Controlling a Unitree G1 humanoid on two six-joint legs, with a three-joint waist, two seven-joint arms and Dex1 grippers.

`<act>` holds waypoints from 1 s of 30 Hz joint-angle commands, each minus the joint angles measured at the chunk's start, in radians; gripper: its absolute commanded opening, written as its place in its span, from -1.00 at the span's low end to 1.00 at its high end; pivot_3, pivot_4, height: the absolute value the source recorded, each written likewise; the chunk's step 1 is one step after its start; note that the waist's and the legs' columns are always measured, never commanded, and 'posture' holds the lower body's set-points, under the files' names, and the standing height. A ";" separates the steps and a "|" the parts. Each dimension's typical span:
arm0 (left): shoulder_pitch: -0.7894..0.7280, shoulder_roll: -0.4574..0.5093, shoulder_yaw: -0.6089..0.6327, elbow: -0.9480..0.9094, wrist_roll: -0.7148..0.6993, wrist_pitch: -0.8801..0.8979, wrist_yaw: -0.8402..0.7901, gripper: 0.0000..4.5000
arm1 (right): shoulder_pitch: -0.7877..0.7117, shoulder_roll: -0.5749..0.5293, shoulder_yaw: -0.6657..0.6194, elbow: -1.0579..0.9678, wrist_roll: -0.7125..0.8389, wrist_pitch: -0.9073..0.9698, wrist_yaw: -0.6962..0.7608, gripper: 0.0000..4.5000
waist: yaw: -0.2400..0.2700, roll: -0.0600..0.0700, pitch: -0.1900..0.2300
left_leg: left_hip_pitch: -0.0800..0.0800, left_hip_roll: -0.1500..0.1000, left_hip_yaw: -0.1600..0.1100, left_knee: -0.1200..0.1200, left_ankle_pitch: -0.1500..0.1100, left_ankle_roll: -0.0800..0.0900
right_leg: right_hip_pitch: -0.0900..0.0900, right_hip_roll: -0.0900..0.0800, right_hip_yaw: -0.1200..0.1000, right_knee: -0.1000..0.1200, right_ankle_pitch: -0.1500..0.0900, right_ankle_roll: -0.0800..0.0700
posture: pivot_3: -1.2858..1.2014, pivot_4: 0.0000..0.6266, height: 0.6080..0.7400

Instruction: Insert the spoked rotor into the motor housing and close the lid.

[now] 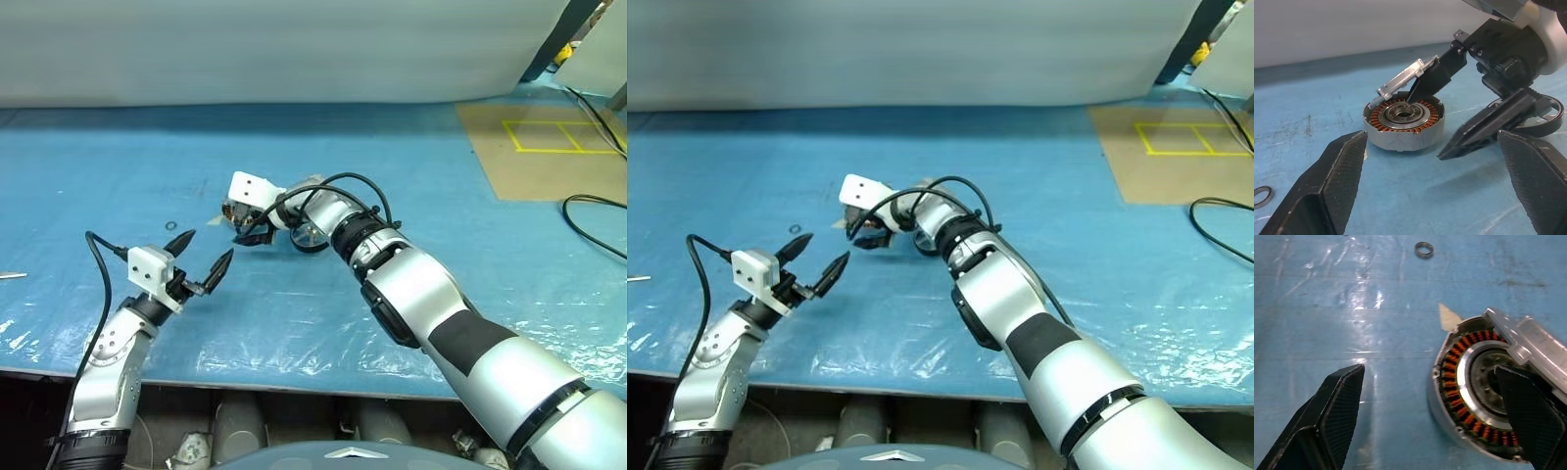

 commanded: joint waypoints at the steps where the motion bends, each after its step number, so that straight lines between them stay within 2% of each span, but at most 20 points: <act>1: -0.010 0.006 0.004 -0.011 0.002 -0.025 -0.004 1.00 | -0.014 0.011 -0.006 -0.016 -0.010 -0.075 -0.109 0.99 | 0.000 0.000 0.000 | 0.000 0.000 0.000 0.000 0.000 0.000 | 0.000 0.000 0.000 0.000 0.000 0.000 | 0.03 -0.52 1.00; 3: -0.011 0.004 0.000 -0.010 0.003 -0.025 -0.004 1.00 | -0.004 0.012 0.006 -0.012 -0.027 -0.099 -0.165 0.99 | 0.000 0.000 0.000 | 0.000 0.000 0.000 0.000 0.000 0.000 | 0.000 0.000 0.000 0.000 0.000 0.000 | 0.03 -0.52 1.00; 9: -0.012 0.001 -0.006 -0.005 0.006 -0.028 -0.003 1.00 | 0.026 0.032 -0.021 0.005 0.000 -0.018 -0.094 0.99 | 0.000 0.000 0.000 | 0.000 0.000 0.000 0.000 0.000 0.000 | 0.000 0.000 0.000 0.000 0.000 0.000 | 0.03 -0.52 1.00; 18: -0.007 -0.006 -0.017 -0.010 0.011 -0.025 0.000 1.00 | 0.085 0.050 0.008 0.011 -0.048 -0.040 -0.277 0.99 | 0.001 0.000 0.000 | 0.000 0.000 0.000 0.000 0.000 0.000 | 0.000 0.000 0.000 0.000 0.000 0.000 | 0.03 -0.52 1.00; 23: -0.003 -0.005 -0.017 -0.011 0.011 -0.023 0.003 1.00 | 0.069 0.060 -0.028 0.010 -0.004 -0.003 -0.154 0.99 | 0.000 0.000 0.000 | 0.000 0.000 0.000 0.000 0.000 -0.001 | 0.000 0.000 0.000 0.000 0.000 0.000 | 0.03 -0.52 1.00; 30: -0.016 -0.005 -0.023 0.005 0.016 -0.020 0.001 1.00 | 0.019 0.067 -0.092 -0.004 0.051 0.026 -0.098 0.99 | -0.003 0.000 0.000 | 0.001 0.002 0.001 0.000 0.000 0.000 | 0.000 0.002 0.000 0.001 0.000 0.000 | 0.03 -0.52 1.00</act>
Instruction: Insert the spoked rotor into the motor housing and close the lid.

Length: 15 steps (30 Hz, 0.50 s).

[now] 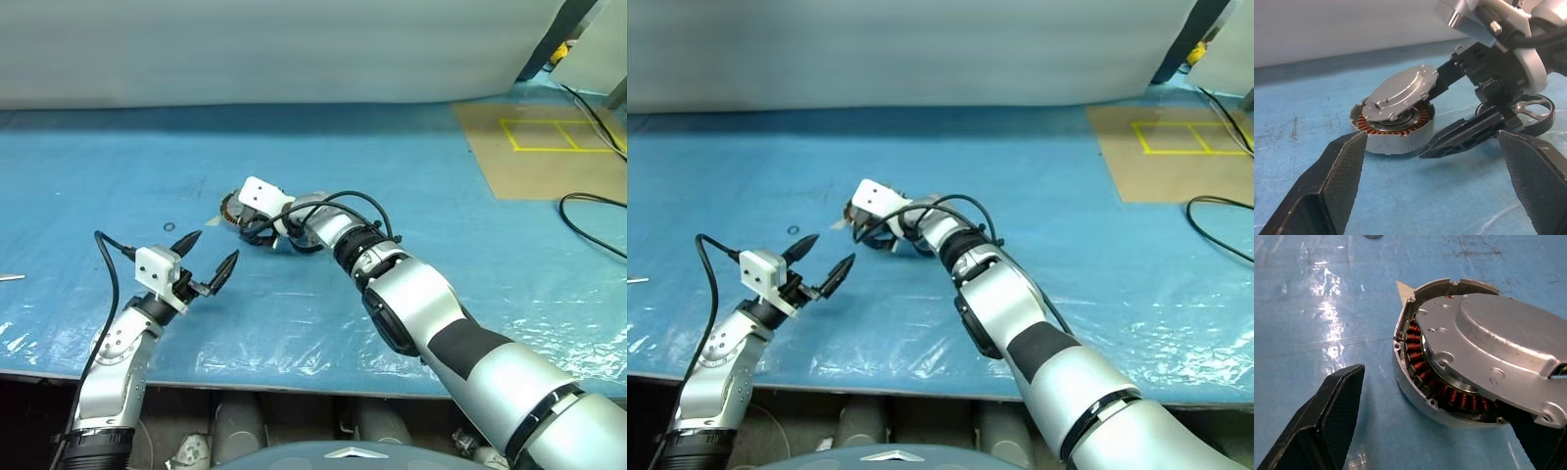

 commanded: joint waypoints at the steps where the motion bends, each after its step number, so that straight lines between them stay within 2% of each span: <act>1: -0.009 0.001 -0.003 -0.004 0.002 -0.014 -0.002 1.00 | -0.054 0.052 -0.043 -0.027 0.050 0.004 0.019 0.99 | 0.004 0.000 0.000 | 0.000 0.000 0.000 0.000 0.000 0.000 | 0.000 0.000 0.000 0.000 0.000 0.000 | 0.03 -0.52 1.00; 10: -0.020 -0.001 -0.021 0.017 0.005 -0.014 -0.003 1.00 | -0.090 0.062 -0.136 -0.037 0.137 0.002 -0.006 0.99 | 0.006 0.000 0.000 | -0.001 0.000 0.001 0.000 0.000 0.000 | 0.000 0.000 0.000 -0.001 0.000 0.000 | 0.03 -0.52 1.00; 15: -0.026 -0.006 -0.028 0.025 0.008 -0.014 -0.002 1.00 | -0.104 0.075 -0.240 -0.039 0.217 -0.030 -0.183 0.99 | 0.006 0.000 0.000 | -0.001 0.000 0.001 0.000 0.000 0.000 | 0.000 0.000 0.000 -0.001 0.000 0.000 | 0.03 -0.52 1.00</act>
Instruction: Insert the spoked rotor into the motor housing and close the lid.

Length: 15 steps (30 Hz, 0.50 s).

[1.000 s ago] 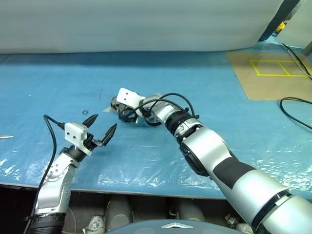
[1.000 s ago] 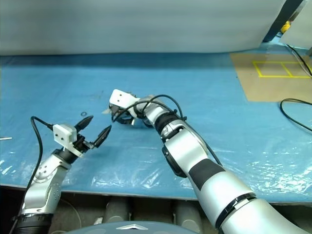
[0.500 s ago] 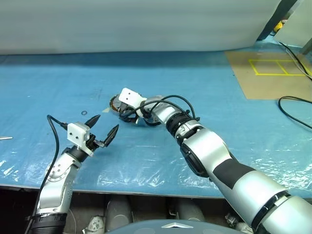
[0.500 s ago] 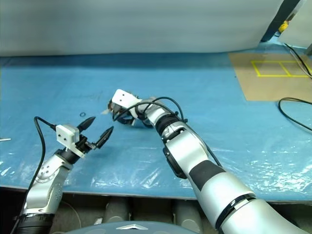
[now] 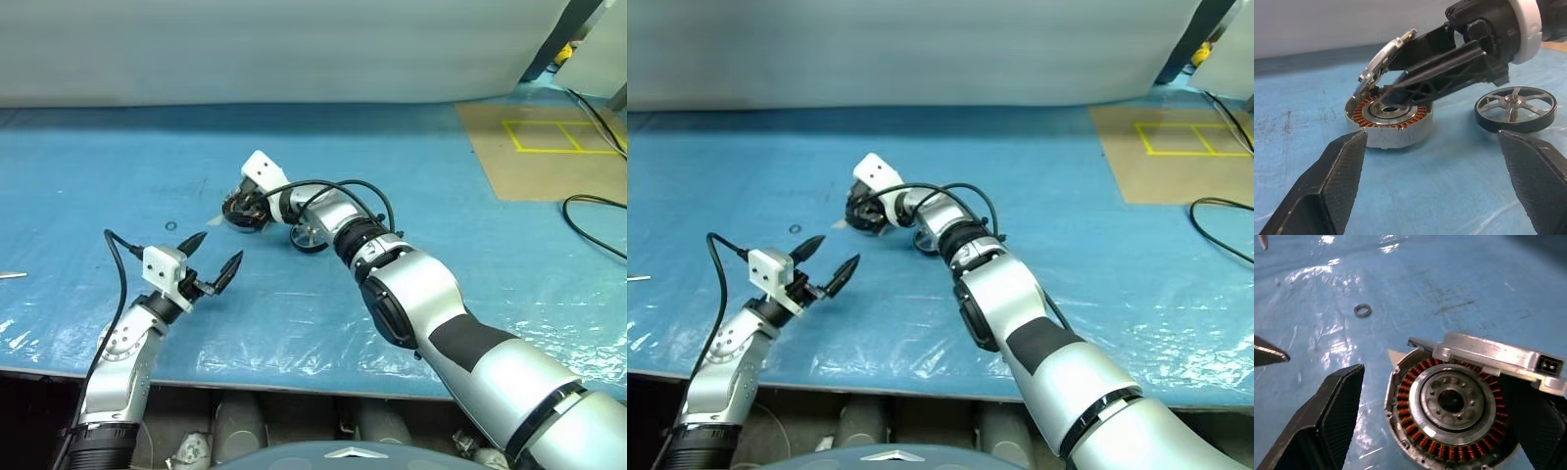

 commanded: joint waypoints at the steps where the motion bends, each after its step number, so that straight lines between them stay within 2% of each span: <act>1: -0.002 -0.004 -0.006 -0.008 0.004 -0.014 -0.001 1.00 | -0.065 0.074 -0.078 -0.039 0.069 -0.055 -0.161 0.99 | 0.001 0.000 0.000 | 0.000 0.000 0.000 0.000 0.000 0.000 | 0.000 0.000 0.000 0.000 0.000 0.000 | 0.03 -0.52 1.00; 5: 0.004 -0.012 -0.016 -0.008 0.008 -0.015 0.002 1.00 | -0.044 0.084 -0.101 -0.035 0.071 -0.136 -0.363 0.99 | 0.000 0.000 0.000 | 0.000 -0.001 0.000 0.000 0.000 0.000 | 0.000 0.000 0.000 0.000 0.000 0.000 | 0.03 -0.52 1.00; 8: 0.005 -0.014 -0.021 -0.006 0.011 -0.014 0.003 1.00 | -0.039 0.094 -0.131 -0.031 0.103 -0.129 -0.364 0.99 | -0.002 0.000 0.000 | 0.000 -0.001 0.000 0.000 0.000 0.000 | 0.000 0.000 0.000 0.000 0.000 0.000 | 0.03 -0.52 1.00; 12: 0.002 -0.018 -0.024 -0.004 0.014 -0.012 0.003 1.00 | -0.028 0.107 -0.118 -0.034 0.105 -0.127 -0.328 0.99 | -0.003 0.000 0.000 | 0.000 -0.001 0.000 -0.001 0.000 0.000 | 0.000 0.000 0.000 0.000 0.000 0.000 | 0.03 -0.52 1.00; 15: -0.001 -0.019 -0.022 -0.001 0.014 -0.012 0.002 1.00 | -0.027 0.107 -0.112 -0.036 0.098 -0.143 -0.355 0.99 | -0.002 0.000 0.000 | 0.000 -0.001 0.000 -0.001 0.000 0.000 | 0.000 0.000 0.000 0.000 0.000 0.000 | 0.03 -0.52 1.00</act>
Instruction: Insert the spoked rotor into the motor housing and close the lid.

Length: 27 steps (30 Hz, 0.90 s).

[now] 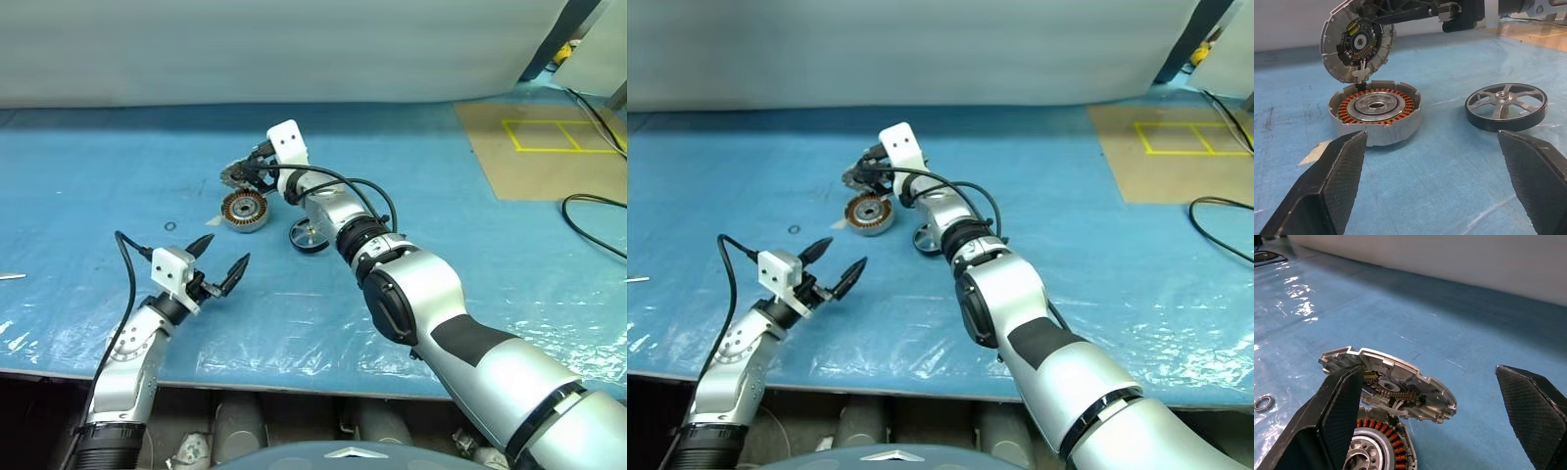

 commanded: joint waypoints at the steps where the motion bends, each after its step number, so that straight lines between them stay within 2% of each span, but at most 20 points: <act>1: -0.005 0.001 0.004 -0.007 -0.002 -0.011 0.001 1.00 | -0.026 0.104 0.002 -0.037 0.006 -0.043 -0.033 0.99 | 0.000 0.000 0.000 | 0.000 0.000 0.000 0.000 0.000 0.000 | 0.000 0.000 0.000 0.000 0.000 0.000 | 0.03 -0.52 1.00; 8: -0.007 -0.002 0.002 -0.005 -0.004 -0.012 -0.001 1.00 | -0.027 0.093 0.048 -0.039 -0.042 -0.110 -0.177 0.99 | 0.000 0.000 0.000 | 0.000 0.000 0.000 0.000 0.000 0.000 | 0.000 0.000 0.000 0.000 0.000 0.000 | 0.03 -0.52 1.00; 18: 0.069 -0.029 -0.001 -0.053 -0.001 -0.016 0.028 1.00 | 0.027 0.100 0.119 -0.035 -0.090 -0.090 -0.203 0.99 | -0.001 0.000 0.000 | 0.000 0.000 0.000 -0.001 0.000 -0.001 | 0.000 0.000 0.000 0.000 0.000 0.000 | 0.03 -0.52 1.00; 27: 0.146 -0.071 -0.023 -0.107 0.008 -0.021 0.063 1.00 | 0.042 0.090 0.150 -0.049 -0.119 -0.097 -0.308 0.99 | -0.002 0.000 0.000 | 0.000 -0.001 0.000 -0.001 0.000 -0.001 | 0.000 0.000 0.000 0.000 0.000 0.001 | 0.03 -0.52 1.00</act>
